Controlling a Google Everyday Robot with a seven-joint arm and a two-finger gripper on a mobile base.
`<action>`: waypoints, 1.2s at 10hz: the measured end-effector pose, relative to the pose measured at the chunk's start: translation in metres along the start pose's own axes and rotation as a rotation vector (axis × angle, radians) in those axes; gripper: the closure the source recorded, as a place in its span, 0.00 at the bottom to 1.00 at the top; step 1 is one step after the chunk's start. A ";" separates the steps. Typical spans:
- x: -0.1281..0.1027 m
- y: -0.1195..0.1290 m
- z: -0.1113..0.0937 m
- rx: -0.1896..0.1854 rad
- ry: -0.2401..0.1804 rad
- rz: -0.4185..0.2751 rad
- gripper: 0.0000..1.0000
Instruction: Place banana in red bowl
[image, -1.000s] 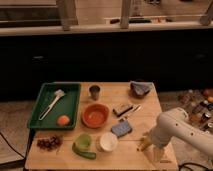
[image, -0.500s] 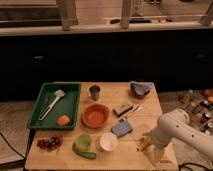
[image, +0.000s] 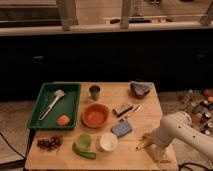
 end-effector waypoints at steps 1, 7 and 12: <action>0.001 -0.003 -0.002 0.006 0.005 -0.010 0.58; 0.002 -0.002 -0.012 0.003 0.014 -0.014 1.00; -0.001 -0.008 -0.060 0.033 0.039 -0.053 1.00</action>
